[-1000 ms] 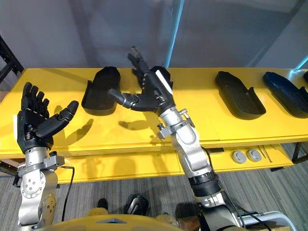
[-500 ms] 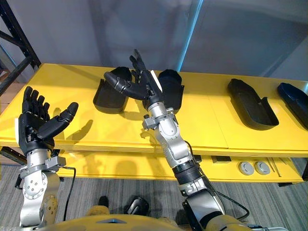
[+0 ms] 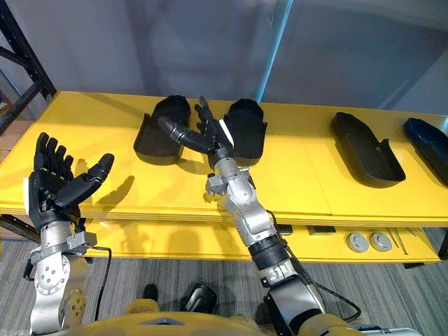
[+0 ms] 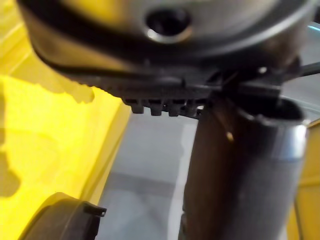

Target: Walk over and take three plastic housings, then place them on the shelf

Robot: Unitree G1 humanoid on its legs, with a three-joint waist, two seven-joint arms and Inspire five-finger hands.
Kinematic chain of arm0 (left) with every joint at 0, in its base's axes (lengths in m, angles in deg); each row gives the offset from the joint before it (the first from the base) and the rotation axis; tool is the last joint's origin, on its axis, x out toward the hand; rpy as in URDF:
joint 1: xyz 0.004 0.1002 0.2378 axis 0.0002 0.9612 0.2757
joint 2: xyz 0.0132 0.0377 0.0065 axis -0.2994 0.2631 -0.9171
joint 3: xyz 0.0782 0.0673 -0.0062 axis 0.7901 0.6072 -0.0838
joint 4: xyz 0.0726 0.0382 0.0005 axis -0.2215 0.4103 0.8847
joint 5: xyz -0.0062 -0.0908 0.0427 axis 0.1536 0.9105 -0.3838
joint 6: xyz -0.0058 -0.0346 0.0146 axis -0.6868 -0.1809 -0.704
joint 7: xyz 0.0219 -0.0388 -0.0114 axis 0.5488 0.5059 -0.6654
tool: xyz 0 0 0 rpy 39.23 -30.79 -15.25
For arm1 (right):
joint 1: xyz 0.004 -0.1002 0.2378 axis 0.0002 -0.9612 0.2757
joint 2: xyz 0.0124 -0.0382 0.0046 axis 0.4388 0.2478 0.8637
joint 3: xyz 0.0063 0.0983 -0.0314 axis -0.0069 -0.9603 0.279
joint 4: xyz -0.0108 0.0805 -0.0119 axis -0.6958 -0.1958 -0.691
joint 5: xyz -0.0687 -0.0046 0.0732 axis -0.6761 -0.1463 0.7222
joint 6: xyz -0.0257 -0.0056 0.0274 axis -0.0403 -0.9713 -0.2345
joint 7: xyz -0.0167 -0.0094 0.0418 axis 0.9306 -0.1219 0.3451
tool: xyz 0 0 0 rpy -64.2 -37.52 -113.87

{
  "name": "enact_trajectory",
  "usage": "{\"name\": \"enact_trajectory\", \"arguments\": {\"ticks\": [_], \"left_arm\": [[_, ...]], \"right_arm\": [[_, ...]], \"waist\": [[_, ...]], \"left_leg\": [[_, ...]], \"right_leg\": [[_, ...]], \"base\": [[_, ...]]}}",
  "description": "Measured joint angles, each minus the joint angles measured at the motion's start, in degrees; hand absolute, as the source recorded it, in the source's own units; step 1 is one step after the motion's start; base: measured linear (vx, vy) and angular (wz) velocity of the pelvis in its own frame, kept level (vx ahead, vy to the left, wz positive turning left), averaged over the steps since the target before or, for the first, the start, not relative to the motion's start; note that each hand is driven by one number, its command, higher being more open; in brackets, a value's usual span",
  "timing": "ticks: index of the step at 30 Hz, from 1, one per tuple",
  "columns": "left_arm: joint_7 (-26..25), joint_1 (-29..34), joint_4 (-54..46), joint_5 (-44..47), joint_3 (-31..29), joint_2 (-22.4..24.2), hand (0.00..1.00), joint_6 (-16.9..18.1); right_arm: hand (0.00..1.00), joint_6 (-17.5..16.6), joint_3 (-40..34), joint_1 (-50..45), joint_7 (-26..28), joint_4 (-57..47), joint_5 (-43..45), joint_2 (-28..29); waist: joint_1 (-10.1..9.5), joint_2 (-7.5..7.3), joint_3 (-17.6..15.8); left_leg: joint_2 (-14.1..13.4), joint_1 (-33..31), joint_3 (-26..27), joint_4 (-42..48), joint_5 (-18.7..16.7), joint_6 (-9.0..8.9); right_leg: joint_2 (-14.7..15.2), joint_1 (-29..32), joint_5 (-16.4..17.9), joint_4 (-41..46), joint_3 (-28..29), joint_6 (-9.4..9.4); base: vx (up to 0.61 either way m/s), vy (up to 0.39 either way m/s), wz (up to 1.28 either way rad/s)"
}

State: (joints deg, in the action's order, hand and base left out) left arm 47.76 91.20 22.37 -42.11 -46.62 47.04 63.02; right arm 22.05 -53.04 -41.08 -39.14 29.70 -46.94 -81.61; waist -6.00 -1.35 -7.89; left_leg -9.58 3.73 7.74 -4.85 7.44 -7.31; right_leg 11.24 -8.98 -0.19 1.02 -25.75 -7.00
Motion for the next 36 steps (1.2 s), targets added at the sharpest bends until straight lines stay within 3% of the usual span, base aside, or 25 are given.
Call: {"name": "enact_trajectory", "arguments": {"ticks": [11, 36], "left_arm": [[-1.06, -0.01, 0.00, -0.01, 0.51, 0.00, 1.00, 0.00], [-1.25, 0.03, 0.15, -0.01, 2.89, 0.00, 1.00, 0.00]], "right_arm": [[1.00, 2.33, 3.33, -2.52, 0.61, 2.38, 0.04, 0.02], [1.00, 2.23, -1.07, -4.29, -12.32, 2.91, -4.88, 2.34]], "waist": [[0.01, 0.00, 0.00], [0.24, 0.17, 0.06]], "left_leg": [[0.00, -0.06, 0.21, 0.00, -0.01, 0.00], [-0.01, -0.35, 0.92, 0.01, 0.01, 0.03]], "right_leg": [[0.02, 0.17, 0.01, 0.09, 0.12, 0.00], [0.30, 1.67, 0.14, 1.13, 1.23, 0.02]], "base": [[0.00, 0.000, 0.00], [0.00, -0.001, -0.01]]}}
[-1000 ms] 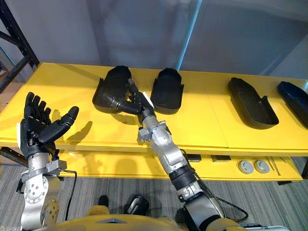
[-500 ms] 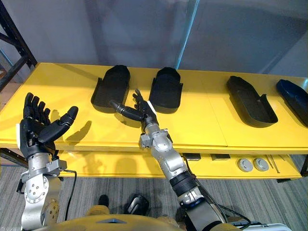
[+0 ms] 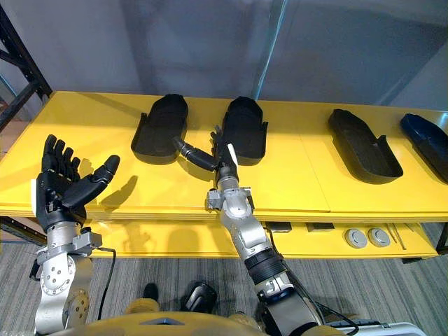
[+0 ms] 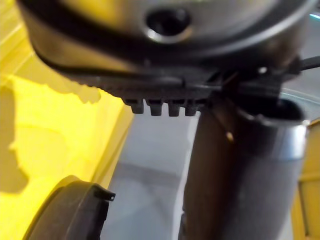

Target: Walk over and take three plastic housings, then place them on the shelf

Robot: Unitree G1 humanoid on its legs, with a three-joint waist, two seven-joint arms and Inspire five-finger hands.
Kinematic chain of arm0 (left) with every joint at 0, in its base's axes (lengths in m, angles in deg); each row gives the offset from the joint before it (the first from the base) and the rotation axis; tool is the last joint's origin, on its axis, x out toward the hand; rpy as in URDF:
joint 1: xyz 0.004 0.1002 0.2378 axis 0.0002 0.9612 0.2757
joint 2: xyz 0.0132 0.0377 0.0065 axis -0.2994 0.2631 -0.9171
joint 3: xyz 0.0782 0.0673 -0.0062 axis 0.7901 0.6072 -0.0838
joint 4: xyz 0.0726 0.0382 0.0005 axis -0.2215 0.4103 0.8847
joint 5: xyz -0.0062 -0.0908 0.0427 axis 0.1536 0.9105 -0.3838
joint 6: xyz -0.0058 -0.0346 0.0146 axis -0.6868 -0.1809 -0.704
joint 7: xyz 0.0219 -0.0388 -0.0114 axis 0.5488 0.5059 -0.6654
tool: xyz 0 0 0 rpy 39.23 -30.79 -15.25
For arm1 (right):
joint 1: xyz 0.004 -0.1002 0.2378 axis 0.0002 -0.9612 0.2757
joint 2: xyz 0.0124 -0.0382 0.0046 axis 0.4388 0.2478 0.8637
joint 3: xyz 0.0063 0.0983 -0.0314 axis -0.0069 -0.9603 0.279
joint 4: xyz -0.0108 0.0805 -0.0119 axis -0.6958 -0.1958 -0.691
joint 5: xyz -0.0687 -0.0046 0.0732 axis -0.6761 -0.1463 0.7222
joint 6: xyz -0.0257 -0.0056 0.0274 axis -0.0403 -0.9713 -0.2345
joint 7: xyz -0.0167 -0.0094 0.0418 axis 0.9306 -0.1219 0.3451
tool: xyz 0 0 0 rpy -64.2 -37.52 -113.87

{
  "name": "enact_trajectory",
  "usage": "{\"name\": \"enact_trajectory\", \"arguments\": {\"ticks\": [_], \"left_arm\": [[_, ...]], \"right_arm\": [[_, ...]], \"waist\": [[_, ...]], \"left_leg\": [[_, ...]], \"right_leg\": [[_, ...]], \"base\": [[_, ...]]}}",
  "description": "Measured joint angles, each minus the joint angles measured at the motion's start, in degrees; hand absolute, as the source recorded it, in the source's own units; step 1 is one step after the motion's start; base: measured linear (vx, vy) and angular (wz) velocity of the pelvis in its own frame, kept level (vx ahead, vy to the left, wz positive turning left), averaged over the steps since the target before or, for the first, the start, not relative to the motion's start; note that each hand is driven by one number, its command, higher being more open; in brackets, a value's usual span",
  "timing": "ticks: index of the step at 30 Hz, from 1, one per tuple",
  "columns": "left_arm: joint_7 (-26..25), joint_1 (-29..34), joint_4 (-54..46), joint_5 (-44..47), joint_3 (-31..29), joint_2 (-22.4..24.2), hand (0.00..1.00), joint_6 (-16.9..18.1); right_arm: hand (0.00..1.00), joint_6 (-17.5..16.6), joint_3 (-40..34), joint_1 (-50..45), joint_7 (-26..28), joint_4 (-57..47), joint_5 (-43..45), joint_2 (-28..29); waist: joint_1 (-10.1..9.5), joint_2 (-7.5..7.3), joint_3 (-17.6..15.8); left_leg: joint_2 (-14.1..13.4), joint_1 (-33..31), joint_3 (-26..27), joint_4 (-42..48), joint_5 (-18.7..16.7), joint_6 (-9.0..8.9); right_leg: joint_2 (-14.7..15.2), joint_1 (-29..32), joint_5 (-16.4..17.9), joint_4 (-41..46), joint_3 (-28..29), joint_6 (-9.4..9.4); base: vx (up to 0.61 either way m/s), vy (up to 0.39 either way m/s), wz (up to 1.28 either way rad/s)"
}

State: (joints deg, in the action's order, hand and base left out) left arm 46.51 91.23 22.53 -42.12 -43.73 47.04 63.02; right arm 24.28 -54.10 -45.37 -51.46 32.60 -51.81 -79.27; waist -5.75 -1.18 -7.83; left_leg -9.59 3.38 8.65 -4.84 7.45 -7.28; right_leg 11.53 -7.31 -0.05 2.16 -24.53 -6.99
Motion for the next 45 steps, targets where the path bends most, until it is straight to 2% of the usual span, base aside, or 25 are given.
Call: {"name": "enact_trajectory", "arguments": {"ticks": [15, 20, 26, 32, 38, 45], "left_arm": [[0.07, 0.01, 0.01, 0.01, 0.44, 0.00, 1.00, 0.00], [0.18, 0.00, 0.01, 0.01, 1.10, 0.00, 1.00, 0.00], [0.36, -0.01, 0.00, 0.00, 1.08, 0.00, 1.00, 0.00], [0.57, -0.19, 0.00, -0.02, 0.94, -0.01, 1.00, 0.00], [0.22, -1.15, 0.01, -0.03, -0.66, -0.08, 1.00, -0.02], [-0.65, -6.06, 4.24, -0.02, -2.89, -0.57, 1.00, -0.37]], "right_arm": [[1.00, -0.04, -2.32, -0.60, -1.39, -0.03, -2.07, 0.92], [1.00, -0.41, -2.82, -1.35, 1.11, -0.03, -1.93, 0.89], [1.00, -2.52, -2.09, -1.57, 7.63, -0.81, -1.82, 0.07], [1.00, -4.11, 0.00, -2.29, 11.96, -6.15, -1.89, -1.26], [1.00, -7.12, -0.38, -6.12, 15.06, -18.55, -1.93, -3.77], [1.00, -8.00, -8.19, -12.66, 18.44, -27.70, -0.87, -7.29]], "waist": [[1.27, 0.89, 0.36], [1.33, 1.39, 0.65], [1.36, 1.44, 0.68], [1.41, 1.46, 0.70], [1.95, 1.44, 0.90], [3.57, 1.65, 2.80]], "left_leg": [[0.00, 0.06, 0.59, 0.00, -0.02, 0.02], [0.00, 0.06, 0.82, 0.01, -0.02, 0.02], [0.00, 0.04, 0.88, 0.00, -0.02, 0.02], [-0.01, 0.03, 1.07, 0.00, -0.02, 0.02], [-0.03, 0.25, 2.10, 0.00, -0.09, -0.01], [-0.09, 1.27, 4.86, -0.04, -0.70, -0.02]], "right_leg": [[0.12, 0.58, 0.00, 0.46, 0.72, 0.00], [0.16, 0.83, -0.01, 0.64, 1.02, -0.02], [0.16, 0.92, -0.01, 0.65, 1.09, -0.02], [0.16, 1.03, -0.04, 0.65, 1.23, -0.06], [0.17, 1.34, -0.12, 0.64, 1.97, -0.12], [0.16, 2.31, -0.35, 0.67, 4.90, -0.38]], "base": [[0.00, -0.002, -0.01], [0.00, -0.003, -0.01], [0.00, 0.000, 0.00], [0.00, 0.000, 0.00], [0.00, -0.002, -0.05], [0.00, 0.001, -0.18]]}}
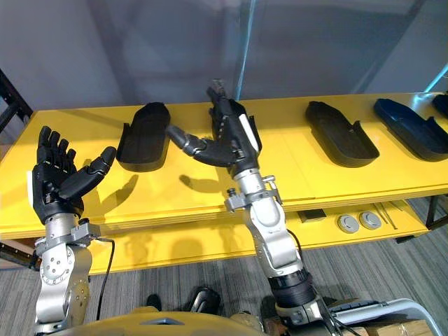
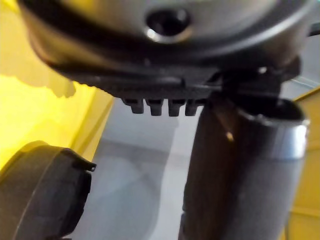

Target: Walk over and take three plastic housings, then place them on the shelf

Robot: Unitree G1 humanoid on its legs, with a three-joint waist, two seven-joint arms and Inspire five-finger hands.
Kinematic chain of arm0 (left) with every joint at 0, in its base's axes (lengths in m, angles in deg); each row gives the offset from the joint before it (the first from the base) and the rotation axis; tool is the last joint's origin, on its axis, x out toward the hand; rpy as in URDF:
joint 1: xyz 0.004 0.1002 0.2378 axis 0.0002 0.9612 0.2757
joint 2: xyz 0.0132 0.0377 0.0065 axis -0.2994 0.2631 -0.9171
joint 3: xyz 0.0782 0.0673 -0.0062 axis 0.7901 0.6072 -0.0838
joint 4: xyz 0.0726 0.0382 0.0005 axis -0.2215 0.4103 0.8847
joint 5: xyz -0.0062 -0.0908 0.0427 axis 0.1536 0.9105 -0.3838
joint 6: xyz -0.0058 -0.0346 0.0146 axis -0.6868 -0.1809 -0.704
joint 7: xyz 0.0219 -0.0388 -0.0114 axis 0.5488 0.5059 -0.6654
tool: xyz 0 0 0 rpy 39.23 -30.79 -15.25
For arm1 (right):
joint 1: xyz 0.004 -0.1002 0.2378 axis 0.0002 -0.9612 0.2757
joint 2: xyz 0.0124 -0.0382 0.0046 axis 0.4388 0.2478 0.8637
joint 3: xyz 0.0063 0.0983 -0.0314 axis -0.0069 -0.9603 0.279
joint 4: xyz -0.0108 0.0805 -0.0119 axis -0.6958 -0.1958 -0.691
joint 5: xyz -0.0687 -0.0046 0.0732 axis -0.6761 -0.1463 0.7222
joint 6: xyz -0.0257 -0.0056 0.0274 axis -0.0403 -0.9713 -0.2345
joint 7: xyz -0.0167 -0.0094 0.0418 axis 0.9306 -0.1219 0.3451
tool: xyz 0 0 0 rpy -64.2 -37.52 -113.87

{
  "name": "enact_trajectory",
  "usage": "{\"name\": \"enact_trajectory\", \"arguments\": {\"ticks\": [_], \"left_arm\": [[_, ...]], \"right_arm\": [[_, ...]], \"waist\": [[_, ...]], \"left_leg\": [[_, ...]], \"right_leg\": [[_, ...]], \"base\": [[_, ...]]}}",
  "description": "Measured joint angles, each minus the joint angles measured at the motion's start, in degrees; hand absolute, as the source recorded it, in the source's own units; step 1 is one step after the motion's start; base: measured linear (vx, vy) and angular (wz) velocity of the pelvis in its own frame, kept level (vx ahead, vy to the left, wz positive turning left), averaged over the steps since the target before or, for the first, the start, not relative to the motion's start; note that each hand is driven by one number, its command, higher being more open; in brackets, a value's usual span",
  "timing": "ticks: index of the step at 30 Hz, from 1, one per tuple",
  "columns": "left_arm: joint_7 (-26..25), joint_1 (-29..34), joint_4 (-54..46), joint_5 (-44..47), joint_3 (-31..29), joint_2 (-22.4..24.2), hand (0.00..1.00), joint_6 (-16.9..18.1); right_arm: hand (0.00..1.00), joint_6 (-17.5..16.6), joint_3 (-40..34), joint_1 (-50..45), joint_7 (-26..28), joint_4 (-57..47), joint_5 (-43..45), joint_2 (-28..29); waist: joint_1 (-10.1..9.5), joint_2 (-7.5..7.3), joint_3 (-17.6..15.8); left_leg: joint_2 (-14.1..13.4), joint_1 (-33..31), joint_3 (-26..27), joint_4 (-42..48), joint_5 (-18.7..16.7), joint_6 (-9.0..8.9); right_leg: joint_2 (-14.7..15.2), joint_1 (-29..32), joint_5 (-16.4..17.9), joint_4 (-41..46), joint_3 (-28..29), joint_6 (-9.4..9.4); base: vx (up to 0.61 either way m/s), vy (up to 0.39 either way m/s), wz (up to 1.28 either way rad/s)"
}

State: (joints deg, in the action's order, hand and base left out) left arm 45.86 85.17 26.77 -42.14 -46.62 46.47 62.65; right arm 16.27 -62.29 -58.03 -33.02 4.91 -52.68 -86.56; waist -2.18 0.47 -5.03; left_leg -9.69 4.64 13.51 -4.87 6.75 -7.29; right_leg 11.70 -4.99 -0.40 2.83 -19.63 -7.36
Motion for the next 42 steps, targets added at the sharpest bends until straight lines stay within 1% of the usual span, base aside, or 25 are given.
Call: {"name": "enact_trajectory", "arguments": {"ticks": [2, 3, 6, 8, 9, 11, 13, 15, 19, 21, 28, 33, 42], "left_arm": [[-0.46, -0.62, 2.10, 0.02, -0.85, -1.19, 1.00, -0.72], [-0.58, -1.00, 2.87, 0.05, -1.03, -1.48, 1.00, -0.91], [-1.33, -1.80, 6.38, 0.07, -2.15, -1.75, 1.00, -0.96], [-1.62, -2.50, 8.15, 0.30, -2.22, -1.78, 1.00, -1.11], [-1.84, -3.39, 9.98, 0.30, -2.30, -1.79, 1.00, -1.31], [-2.33, -3.91, 11.78, 0.31, -2.41, -1.82, 1.00, -2.10], [-2.97, -4.18, 13.82, 0.30, -2.47, -1.92, 1.00, -2.12], [-3.78, -4.19, 14.92, 0.30, -3.01, -2.03, 1.00, -2.12], [-4.82, -4.69, 16.52, 0.30, -3.45, -2.61, 1.00, -2.09], [-5.16, -6.28, 18.19, 0.29, -3.42, -3.07, 1.00, -2.08], [-6.25, -7.95, 20.21, 0.27, -3.33, -3.25, 1.00, -1.98], [-6.15, -8.02, 20.24, 0.28, -3.07, -3.31, 1.00, -1.87], [-4.45, -8.15, 19.73, 0.22, -1.77, -3.32, 1.00, -2.01]], "right_arm": [[1.00, -0.07, -2.38, -2.72, 1.58, -1.36, 1.36, -1.02], [1.00, -0.23, -2.99, -3.49, 1.92, -1.53, 1.62, -1.17], [1.00, -0.55, -6.00, -6.94, 3.78, -1.78, 2.28, -1.44], [1.00, -0.67, -7.05, -8.33, 4.20, -1.79, 2.49, -1.92], [1.00, -0.68, -7.93, -9.38, 4.81, -1.79, 3.60, -2.15], [1.00, -0.84, -9.05, -10.46, 5.50, -1.79, 3.91, -2.17], [1.00, -2.03, -10.64, -11.88, 6.38, -1.82, 4.15, -2.19], [1.00, -2.06, -11.43, -12.11, 6.56, -1.82, 4.61, -2.19], [1.00, -2.12, -13.27, -12.77, 7.14, -2.96, 6.01, -2.22], [1.00, -2.36, -14.44, -13.55, 7.37, -4.17, 6.01, -2.23], [1.00, -3.28, -15.03, -13.63, 7.45, -5.55, 6.02, -2.23], [1.00, -3.36, -15.16, -13.63, 7.18, -5.61, 6.01, -2.24], [1.00, -3.36, -15.16, -13.63, 6.19, -5.61, 6.00, -2.23]], "waist": [[1.09, 0.18, 0.29], [1.14, 0.26, 0.39], [2.80, 0.46, 0.50], [3.22, 0.50, 0.50], [3.87, 0.50, 0.50], [4.13, 0.55, 0.50], [4.64, 0.61, 0.54], [5.24, 0.66, 0.53], [5.64, 1.23, 0.83], [5.70, 1.55, 1.03], [6.53, 1.64, 1.07], [7.04, 1.68, 1.04], [7.06, 1.93, 0.83]], "left_leg": [[-0.04, 0.35, 0.99, -0.01, -0.22, -0.09], [-0.07, 0.41, 1.24, -0.01, -0.30, -0.09], [-0.10, 0.98, 3.19, 0.01, -0.73, -0.13], [-0.12, 1.13, 4.01, 0.02, -0.85, -0.16], [-0.12, 1.22, 4.10, 0.02, -0.89, -0.19], [-0.24, 1.91, 5.12, 0.02, -1.19, -0.26], [-0.50, 2.37, 5.78, 0.00, -1.50, -0.48], [-0.71, 2.69, 6.39, 0.00, -1.62, -0.63], [-0.86, 2.76, 7.13, 0.00, -1.80, -0.76], [-0.90, 2.72, 7.22, 0.01, -1.81, -0.77], [-0.90, 2.85, 7.92, 0.01, -2.01, -0.80], [-0.91, 2.93, 8.18, 0.02, -2.12, -0.83], [-0.92, 2.94, 8.19, 0.02, -2.18, -0.85]], "right_leg": [[-0.07, 0.51, -0.06, 0.01, 1.20, -0.05], [-0.11, 0.76, -0.14, 0.01, 1.60, -0.05], [-0.23, 1.59, -0.54, -0.05, 3.63, -0.12], [-0.30, 2.06, -0.88, -0.06, 4.46, -0.38], [-0.31, 2.05, -0.90, -0.06, 4.55, -0.37], [-0.49, 2.04, -0.90, -0.06, 5.49, -0.37], [-0.76, 2.06, -0.87, -0.06, 6.11, -0.31], [-1.00, 2.20, -0.85, -0.06, 6.67, -0.27], [-1.22, 2.62, -0.85, -0.06, 7.42, -0.25], [-1.27, 2.71, -0.86, -0.06, 7.49, -0.26], [-1.32, 2.91, -0.87, -0.06, 8.10, -0.26], [-1.37, 3.02, -0.87, -0.06, 8.38, -0.27], [-1.38, 3.01, -0.85, -0.06, 8.38, -0.26]], "base": [[0.00, 0.008, -0.24], [0.01, 0.008, -0.36], [0.02, 0.010, -0.29], [0.02, 0.008, -0.20], [0.02, 0.007, -0.18], [0.01, 0.004, -0.21], [0.00, 0.001, -0.17], [0.00, -0.005, -0.16], [0.00, -0.002, -0.09], [0.00, 0.000, 0.00], [0.00, 0.001, -0.03], [0.00, 0.001, -0.02], [0.00, 0.000, 0.00]]}}
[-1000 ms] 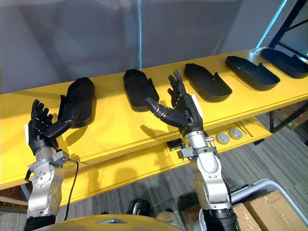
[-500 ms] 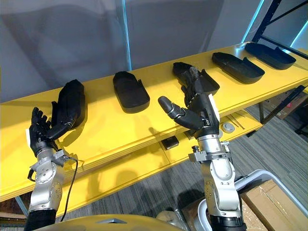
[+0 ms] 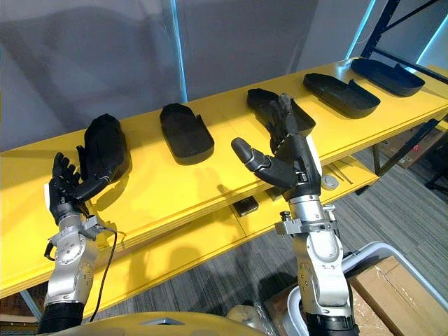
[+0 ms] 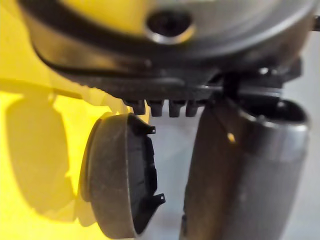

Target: Walk over and take three plastic housings, then place them on the shelf

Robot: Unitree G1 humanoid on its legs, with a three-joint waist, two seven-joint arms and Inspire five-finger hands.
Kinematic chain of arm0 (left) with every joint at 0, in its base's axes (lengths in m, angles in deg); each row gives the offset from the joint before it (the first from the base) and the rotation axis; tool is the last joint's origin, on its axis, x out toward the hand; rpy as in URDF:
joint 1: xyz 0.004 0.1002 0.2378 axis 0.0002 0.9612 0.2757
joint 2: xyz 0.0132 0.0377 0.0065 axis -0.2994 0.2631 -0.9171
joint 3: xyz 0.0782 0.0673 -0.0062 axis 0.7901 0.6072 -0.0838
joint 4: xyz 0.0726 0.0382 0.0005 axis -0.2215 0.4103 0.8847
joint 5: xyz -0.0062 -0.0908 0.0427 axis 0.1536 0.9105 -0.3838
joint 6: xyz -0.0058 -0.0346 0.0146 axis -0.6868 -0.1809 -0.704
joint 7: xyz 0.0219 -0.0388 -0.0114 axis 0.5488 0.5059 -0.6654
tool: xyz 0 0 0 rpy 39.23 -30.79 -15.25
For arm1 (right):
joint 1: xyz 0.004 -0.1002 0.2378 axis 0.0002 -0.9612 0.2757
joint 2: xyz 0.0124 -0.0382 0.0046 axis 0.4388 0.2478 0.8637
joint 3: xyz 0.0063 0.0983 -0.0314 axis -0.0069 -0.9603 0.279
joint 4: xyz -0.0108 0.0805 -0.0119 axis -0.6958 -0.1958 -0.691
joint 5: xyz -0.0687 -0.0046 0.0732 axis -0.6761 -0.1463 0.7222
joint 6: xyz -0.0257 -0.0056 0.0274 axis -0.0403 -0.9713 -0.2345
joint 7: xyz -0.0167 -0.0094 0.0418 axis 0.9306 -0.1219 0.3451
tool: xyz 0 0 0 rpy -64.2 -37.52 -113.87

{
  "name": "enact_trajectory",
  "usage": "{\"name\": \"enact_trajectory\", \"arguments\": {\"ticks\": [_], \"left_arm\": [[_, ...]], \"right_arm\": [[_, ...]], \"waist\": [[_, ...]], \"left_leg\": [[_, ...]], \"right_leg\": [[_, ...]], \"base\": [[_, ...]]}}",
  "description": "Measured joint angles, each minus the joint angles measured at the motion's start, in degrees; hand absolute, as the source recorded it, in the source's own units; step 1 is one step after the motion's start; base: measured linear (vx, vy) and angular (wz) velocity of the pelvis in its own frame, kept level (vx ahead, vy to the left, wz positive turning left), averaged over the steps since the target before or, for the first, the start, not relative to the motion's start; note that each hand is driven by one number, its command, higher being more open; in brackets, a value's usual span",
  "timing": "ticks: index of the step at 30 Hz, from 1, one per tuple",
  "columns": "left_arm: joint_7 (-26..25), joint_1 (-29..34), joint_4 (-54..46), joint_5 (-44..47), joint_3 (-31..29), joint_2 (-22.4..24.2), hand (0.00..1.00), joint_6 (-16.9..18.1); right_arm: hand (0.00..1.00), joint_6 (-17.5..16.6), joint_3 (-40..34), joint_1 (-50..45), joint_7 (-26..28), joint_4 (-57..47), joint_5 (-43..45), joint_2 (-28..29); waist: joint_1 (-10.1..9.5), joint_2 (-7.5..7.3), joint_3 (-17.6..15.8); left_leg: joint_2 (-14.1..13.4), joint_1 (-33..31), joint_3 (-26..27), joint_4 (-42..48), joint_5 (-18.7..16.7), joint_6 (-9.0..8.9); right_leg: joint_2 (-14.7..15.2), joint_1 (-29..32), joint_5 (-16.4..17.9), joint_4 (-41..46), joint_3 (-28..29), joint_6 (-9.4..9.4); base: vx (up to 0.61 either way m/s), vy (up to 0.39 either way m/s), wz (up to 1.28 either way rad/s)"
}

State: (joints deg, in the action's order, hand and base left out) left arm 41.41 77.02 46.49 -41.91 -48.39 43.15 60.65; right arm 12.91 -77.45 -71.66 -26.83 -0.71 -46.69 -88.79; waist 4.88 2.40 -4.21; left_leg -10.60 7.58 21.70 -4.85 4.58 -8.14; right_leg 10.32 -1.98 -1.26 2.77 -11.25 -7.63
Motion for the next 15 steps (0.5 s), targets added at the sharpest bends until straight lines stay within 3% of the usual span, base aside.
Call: {"name": "enact_trajectory", "arguments": {"ticks": [4, 11, 15], "left_arm": [[0.07, 0.06, -2.44, -0.33, 0.30, 0.00, 1.00, -1.91], [-0.33, 1.12, -11.05, -12.34, 1.24, 0.01, 1.00, -6.74], [-1.36, 3.36, -19.67, -17.62, 0.96, -0.17, 1.00, -6.67]], "right_arm": [[1.00, 0.00, 0.01, 0.00, -0.24, -0.18, -0.06, 0.01], [1.00, -0.10, 0.06, -0.02, -0.59, -3.64, -0.50, 0.04], [1.00, -0.56, 1.08, 0.04, -0.24, -3.67, -2.80, -0.05]], "waist": [[-0.05, -0.11, -0.38], [-0.02, -0.03, -1.47], [-0.54, 0.01, -1.49]], "left_leg": [[-0.01, -0.06, -0.09, 0.01, -0.01, 0.00], [-0.07, -0.45, -1.18, 0.02, -0.01, 0.01], [-0.08, -1.13, -2.94, 0.04, 0.03, 0.04]], "right_leg": [[0.00, -0.02, 0.01, 0.00, -0.10, 0.00], [0.03, -0.38, 0.14, 0.00, -1.13, -0.01], [0.13, -1.12, 0.61, 0.00, -2.98, 0.01]], "base": [[0.00, 0.000, 0.00], [0.00, 0.000, 0.06], [0.02, -0.008, 0.20]]}}
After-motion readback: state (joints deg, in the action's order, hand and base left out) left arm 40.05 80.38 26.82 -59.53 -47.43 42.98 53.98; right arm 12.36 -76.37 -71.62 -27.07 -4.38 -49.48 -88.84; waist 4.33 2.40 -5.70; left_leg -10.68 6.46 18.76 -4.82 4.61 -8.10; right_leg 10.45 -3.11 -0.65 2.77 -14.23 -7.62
